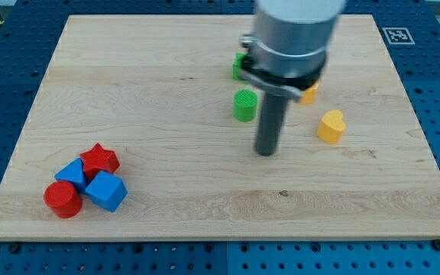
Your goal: Separate the red circle blue cube from the red star and the blue triangle
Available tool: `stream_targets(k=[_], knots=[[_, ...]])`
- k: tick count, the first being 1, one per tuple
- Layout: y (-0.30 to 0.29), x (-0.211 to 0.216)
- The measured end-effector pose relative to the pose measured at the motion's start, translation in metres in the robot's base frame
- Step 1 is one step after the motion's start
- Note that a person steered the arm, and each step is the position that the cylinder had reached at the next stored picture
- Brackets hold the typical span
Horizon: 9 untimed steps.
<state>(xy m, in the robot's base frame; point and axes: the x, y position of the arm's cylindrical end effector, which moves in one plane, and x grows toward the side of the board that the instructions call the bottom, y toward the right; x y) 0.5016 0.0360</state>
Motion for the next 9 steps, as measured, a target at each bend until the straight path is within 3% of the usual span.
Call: stream_targets(k=[2, 3, 4, 5, 6, 9], knots=[[-0.149, -0.04], [-0.23, -0.039], [-0.3, -0.006], [-0.329, 0.069], [-0.311, 0.113], [-0.285, 0.088]])
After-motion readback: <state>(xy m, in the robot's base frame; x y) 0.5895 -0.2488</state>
